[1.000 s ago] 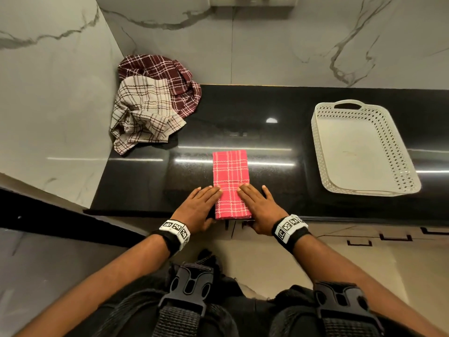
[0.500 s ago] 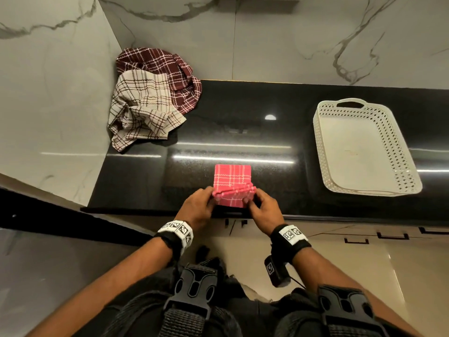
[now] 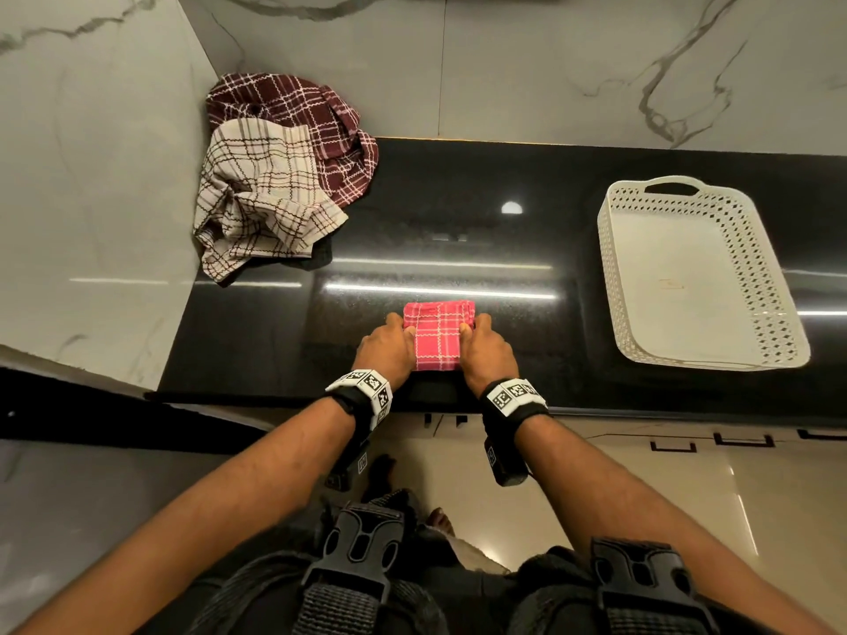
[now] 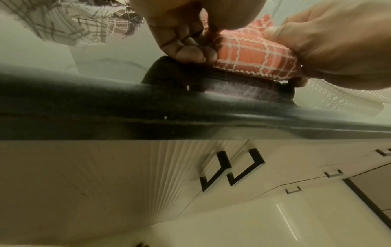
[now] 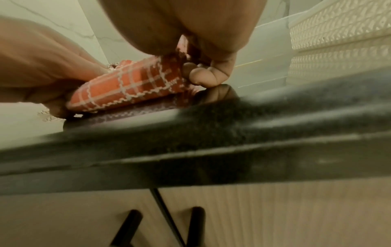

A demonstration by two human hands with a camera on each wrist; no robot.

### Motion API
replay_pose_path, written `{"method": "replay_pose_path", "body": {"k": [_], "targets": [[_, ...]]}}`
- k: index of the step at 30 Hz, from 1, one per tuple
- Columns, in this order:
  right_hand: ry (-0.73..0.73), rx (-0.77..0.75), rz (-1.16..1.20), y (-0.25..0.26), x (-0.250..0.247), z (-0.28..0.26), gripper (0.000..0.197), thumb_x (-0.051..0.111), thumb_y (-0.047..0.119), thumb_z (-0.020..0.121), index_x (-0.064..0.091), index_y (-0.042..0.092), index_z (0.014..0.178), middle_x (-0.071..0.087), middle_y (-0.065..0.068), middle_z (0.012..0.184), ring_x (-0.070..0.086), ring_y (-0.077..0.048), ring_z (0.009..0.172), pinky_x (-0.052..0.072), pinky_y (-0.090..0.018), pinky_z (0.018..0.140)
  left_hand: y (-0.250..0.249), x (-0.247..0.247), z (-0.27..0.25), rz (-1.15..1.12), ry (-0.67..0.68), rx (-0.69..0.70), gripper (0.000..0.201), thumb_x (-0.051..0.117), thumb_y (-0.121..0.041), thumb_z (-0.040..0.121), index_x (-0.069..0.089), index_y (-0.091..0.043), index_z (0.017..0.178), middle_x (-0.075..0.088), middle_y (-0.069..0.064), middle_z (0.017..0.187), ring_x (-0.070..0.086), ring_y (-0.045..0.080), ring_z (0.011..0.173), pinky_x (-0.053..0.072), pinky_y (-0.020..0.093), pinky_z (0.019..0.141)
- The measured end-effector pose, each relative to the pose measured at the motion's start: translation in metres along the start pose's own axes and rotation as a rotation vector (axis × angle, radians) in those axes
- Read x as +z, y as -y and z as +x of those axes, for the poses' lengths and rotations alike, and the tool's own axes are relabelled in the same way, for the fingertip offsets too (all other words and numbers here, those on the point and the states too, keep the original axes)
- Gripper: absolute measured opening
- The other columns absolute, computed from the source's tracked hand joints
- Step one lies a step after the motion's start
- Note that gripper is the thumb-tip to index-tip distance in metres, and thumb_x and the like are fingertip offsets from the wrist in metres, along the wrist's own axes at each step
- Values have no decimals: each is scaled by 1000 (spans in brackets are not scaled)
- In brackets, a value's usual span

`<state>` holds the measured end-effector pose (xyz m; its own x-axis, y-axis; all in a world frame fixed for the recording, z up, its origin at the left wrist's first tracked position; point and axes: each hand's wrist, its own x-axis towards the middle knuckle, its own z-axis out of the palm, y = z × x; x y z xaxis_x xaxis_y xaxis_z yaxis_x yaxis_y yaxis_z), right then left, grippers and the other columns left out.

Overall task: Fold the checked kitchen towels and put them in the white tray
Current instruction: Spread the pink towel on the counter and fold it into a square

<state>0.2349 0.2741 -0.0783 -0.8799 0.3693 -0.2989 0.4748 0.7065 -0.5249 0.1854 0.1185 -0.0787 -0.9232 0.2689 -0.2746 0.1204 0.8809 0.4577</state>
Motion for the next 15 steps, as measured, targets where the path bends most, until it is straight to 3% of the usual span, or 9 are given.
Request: {"method": "replay_pose_path", "body": {"k": [5,9,12,13,15], "targets": [[24,46,-122,7,-4,12,36,32,38,105,43,5,114,64,-25,113,61,-46,104,47,-47,80,-6,1,7,-17,-36,-130,26,40,-30,102,45,-6,109,65,21,107,63,45,99,48,47,82],[-27,49,26,1,-9,10,32,35,36,103,43,6,113,63,-24,112,60,-45,100,49,-49,82,-7,-2,1,-94,-64,-149,29,41,-38,101,38,-10,110,63,14,101,64,39,92,48,44,77],[-197,-208,-108,-5,-10,-8,35,42,33,97,42,11,125,53,-14,123,52,-34,112,45,-53,92,3,-2,-14,88,-243,94,36,48,-37,94,41,-11,118,56,11,109,58,32,96,47,44,80],[-186,-306,-185,-5,-9,-14,43,41,33,97,40,11,134,48,-12,134,45,-32,124,39,-55,102,7,2,-16,170,-288,210,44,51,-34,91,43,-9,126,54,13,121,55,33,108,47,46,90],[-67,-447,-300,-2,0,-19,56,35,33,100,26,10,151,26,-12,158,17,-30,148,13,-58,120,14,8,-14,282,-279,424,60,47,-32,92,36,-6,145,39,16,150,36,34,139,33,49,114]]}}
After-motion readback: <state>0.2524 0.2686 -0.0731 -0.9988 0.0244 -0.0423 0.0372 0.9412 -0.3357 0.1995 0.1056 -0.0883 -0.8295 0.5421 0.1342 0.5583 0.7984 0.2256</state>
